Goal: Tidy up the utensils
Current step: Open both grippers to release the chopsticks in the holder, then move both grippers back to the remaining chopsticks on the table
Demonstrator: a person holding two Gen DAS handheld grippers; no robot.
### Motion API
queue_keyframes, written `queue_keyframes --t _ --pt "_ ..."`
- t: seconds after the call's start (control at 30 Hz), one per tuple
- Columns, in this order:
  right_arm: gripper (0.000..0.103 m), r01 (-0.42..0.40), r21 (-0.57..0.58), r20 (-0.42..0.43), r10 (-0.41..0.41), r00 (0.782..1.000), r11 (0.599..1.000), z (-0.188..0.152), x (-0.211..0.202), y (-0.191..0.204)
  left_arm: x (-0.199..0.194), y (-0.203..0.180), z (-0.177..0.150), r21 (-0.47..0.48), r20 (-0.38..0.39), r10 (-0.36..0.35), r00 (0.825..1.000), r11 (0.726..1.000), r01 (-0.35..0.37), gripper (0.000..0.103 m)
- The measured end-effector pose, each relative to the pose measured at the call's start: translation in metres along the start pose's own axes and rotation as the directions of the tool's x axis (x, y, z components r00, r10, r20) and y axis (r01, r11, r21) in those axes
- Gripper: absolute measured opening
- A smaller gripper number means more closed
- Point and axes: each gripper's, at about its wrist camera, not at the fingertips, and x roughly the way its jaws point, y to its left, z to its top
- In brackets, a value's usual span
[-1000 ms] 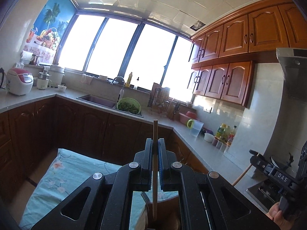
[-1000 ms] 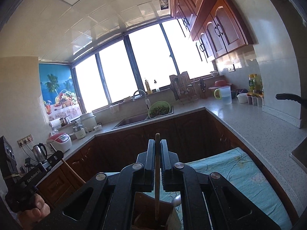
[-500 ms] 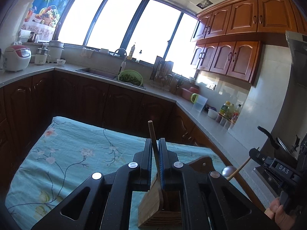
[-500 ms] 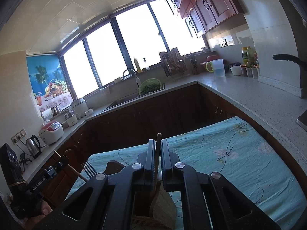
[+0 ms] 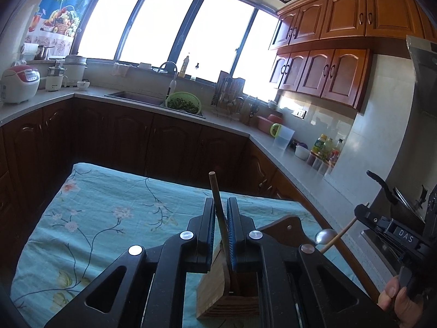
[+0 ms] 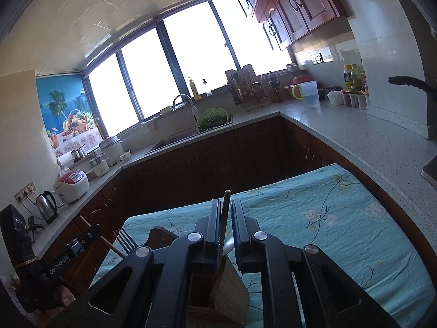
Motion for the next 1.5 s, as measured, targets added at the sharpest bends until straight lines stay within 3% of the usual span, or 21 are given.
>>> queue_keyframes --t 0.03,0.07,0.1,0.13,0.27,0.33,0.87,1.27,1.5 --pt "0.037 -0.011 0.007 0.005 0.011 1.0 1.0 0.001 -0.003 -0.001 -0.003 0.0 0.001 -0.004 0.002 -0.003 1.0 1.0 0.004 0.024" --pt "0.066 -0.023 0.013 0.017 0.023 1.0 1.0 0.002 -0.008 -0.002 -0.008 0.0 0.001 -0.005 0.008 0.006 1.0 1.0 -0.006 0.031" --pt "0.084 -0.033 0.017 0.037 0.032 0.999 0.999 0.002 -0.015 -0.002 -0.013 -0.001 0.002 -0.007 0.014 0.013 1.0 1.0 -0.013 0.05" --pt "0.086 -0.037 0.018 0.061 0.036 0.998 0.999 0.003 -0.023 -0.002 -0.02 -0.001 0.002 -0.009 0.028 0.014 1.0 1.0 -0.014 0.061" --pt "0.098 -0.045 0.024 0.107 0.042 0.993 0.999 0.003 -0.051 -0.006 -0.048 -0.003 -0.009 0.002 0.047 0.026 0.999 1.0 -0.026 0.073" --pt "0.099 -0.049 0.032 0.123 0.044 0.991 0.998 0.001 -0.066 -0.008 -0.065 -0.003 -0.014 0.005 0.065 0.043 0.997 0.999 -0.043 0.081" --pt "0.1 -0.004 0.096 0.061 -0.002 0.998 0.995 -0.073 -0.138 -0.031 -0.158 0.0 -0.072 0.022 0.003 0.099 0.995 0.995 -0.099 0.084" --pt "0.1 0.101 0.105 -0.099 -0.091 0.991 0.989 -0.155 -0.146 -0.05 -0.173 0.007 -0.118 -0.019 -0.14 0.136 0.981 0.99 -0.139 0.084" --pt "0.1 0.121 0.073 -0.129 -0.111 0.985 0.99 -0.167 -0.142 -0.052 -0.177 -0.003 -0.121 0.01 -0.17 0.151 0.974 0.988 -0.151 0.084"
